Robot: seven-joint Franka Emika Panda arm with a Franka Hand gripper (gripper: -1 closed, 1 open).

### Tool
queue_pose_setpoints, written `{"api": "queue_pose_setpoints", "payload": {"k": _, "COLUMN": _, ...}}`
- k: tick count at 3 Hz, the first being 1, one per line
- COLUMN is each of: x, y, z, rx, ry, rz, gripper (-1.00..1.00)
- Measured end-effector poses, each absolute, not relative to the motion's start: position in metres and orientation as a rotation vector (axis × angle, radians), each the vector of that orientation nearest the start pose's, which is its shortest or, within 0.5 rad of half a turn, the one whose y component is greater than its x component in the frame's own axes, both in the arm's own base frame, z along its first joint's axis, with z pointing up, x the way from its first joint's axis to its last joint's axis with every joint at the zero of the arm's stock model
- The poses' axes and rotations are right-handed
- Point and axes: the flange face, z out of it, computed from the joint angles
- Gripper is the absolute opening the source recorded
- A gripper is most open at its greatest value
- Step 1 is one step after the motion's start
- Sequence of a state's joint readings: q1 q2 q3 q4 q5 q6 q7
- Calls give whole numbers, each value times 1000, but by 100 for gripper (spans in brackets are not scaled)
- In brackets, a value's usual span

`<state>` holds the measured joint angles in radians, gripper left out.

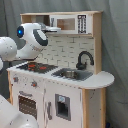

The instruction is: Play with the kitchen

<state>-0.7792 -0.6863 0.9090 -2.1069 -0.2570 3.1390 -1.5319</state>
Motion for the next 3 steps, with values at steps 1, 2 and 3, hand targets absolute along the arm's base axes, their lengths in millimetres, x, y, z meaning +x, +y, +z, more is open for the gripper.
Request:
{"api": "queue_pose_setpoints", "payload": {"k": 1, "x": 423, "y": 243, "z": 713, "rx": 689, "ry": 1507, "rz": 602, "gripper": -100}}
{"api": "queue_pose_setpoints", "payload": {"k": 2, "x": 423, "y": 243, "z": 713, "rx": 690, "ry": 1507, "rz": 601, "gripper": 100}}
{"api": "queue_pose_setpoints", "payload": {"k": 3, "x": 409, "y": 245, "z": 726, "rx": 673, "ry": 1476, "rz": 604, "gripper": 100}}
